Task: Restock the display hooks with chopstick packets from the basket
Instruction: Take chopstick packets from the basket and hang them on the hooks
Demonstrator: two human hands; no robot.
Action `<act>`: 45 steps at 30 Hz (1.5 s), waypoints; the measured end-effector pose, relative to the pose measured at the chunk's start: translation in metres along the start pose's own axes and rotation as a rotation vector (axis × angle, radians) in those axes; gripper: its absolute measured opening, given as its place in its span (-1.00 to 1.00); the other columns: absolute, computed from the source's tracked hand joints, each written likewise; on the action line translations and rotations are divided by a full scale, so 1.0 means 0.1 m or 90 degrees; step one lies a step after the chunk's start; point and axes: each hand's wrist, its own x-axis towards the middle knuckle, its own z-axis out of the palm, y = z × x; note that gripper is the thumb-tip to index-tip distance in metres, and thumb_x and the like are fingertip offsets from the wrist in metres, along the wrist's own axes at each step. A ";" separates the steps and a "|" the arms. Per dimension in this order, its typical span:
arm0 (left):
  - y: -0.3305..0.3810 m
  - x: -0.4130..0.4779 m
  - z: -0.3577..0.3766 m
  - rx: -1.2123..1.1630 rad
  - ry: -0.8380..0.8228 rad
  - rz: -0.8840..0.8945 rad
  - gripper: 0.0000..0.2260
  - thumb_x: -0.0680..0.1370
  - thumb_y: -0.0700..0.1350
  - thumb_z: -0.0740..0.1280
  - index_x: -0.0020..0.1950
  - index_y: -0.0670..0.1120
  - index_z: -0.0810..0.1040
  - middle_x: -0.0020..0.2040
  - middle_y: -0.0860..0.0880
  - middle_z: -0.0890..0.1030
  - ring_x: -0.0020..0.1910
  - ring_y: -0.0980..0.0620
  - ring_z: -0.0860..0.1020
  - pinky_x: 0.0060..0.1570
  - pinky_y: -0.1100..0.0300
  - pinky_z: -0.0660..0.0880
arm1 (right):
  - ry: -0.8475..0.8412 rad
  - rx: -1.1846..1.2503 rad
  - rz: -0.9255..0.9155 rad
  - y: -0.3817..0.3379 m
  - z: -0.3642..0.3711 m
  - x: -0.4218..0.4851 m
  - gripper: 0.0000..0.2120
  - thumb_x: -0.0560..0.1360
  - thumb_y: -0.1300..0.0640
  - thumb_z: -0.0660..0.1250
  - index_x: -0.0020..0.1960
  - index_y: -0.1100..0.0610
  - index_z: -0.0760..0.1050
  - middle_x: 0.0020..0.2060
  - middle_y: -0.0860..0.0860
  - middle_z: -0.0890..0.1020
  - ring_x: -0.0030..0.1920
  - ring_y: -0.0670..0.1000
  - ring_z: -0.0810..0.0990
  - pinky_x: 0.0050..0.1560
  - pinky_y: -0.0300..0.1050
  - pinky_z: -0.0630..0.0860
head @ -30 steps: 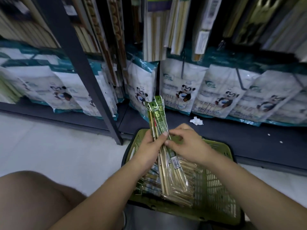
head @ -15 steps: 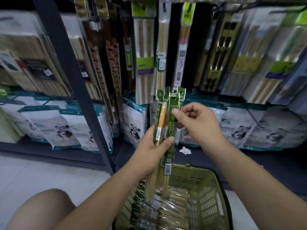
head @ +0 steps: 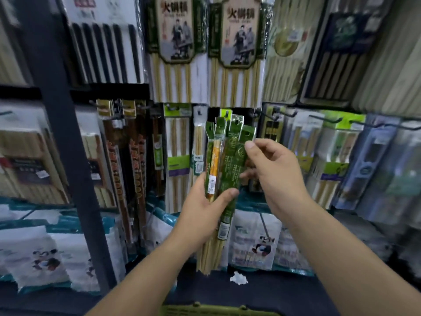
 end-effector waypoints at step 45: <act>0.01 0.08 0.02 -0.147 0.009 -0.036 -0.82 0.48 0.18 0.46 0.01 0.17 0.61 -0.22 -0.03 0.63 -0.26 0.00 0.64 -0.31 0.04 0.63 | 0.171 -0.033 -0.051 0.05 0.06 0.68 -0.69 0.61 0.09 0.38 -0.30 0.12 0.53 -0.49 -0.09 0.35 -0.39 -0.07 0.32 -0.10 -0.21 0.52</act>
